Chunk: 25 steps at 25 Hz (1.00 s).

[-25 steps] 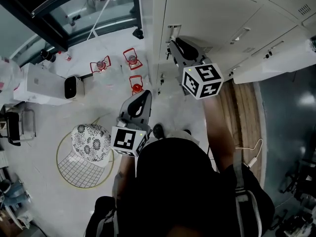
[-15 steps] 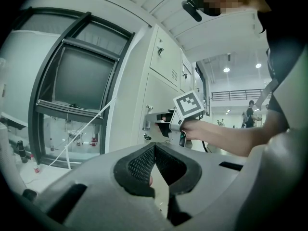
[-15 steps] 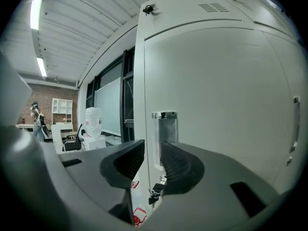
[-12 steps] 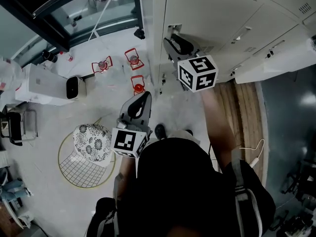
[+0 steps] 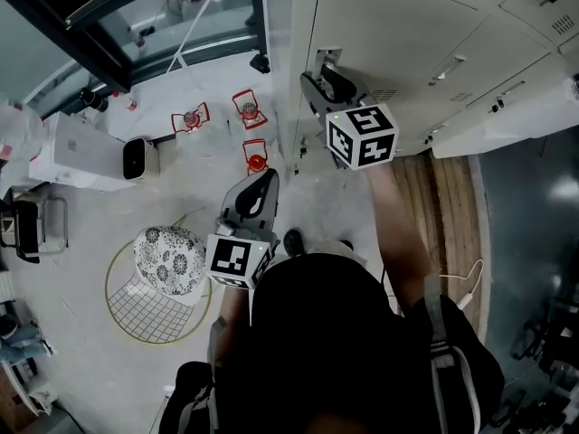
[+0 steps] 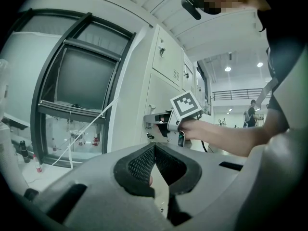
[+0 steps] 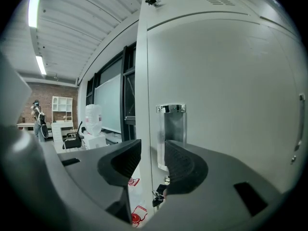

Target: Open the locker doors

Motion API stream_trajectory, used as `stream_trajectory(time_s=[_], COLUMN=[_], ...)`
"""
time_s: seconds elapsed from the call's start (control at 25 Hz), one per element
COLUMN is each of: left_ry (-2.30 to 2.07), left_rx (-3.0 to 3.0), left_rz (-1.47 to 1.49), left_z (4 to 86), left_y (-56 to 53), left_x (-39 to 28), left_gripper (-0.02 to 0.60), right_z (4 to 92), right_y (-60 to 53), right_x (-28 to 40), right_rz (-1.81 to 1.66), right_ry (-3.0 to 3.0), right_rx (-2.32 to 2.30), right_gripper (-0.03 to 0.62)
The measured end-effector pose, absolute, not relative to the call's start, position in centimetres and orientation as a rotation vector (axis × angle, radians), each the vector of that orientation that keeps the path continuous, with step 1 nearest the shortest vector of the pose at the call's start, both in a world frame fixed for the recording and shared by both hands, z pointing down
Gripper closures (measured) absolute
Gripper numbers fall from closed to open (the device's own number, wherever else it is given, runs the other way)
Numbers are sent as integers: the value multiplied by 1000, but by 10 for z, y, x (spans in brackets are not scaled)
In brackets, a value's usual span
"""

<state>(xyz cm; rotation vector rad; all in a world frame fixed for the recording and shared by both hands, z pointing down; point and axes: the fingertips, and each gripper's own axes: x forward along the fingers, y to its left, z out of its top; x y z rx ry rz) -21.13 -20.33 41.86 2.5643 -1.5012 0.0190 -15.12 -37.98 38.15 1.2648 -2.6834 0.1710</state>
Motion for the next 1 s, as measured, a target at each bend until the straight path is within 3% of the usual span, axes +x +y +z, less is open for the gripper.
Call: stream_trajectory(time_s=[1.0], left_ry=[-1396], left_rx=[2627], left_rz=[4], left_z=[413], left_y=[-185], left_x=[-182], left_gripper=[566], right_z=[379], right_y=[-319], right_x=[-134], right_rz=[177], right_ry=[-2676], right_rx=[1280], right_gripper=[424])
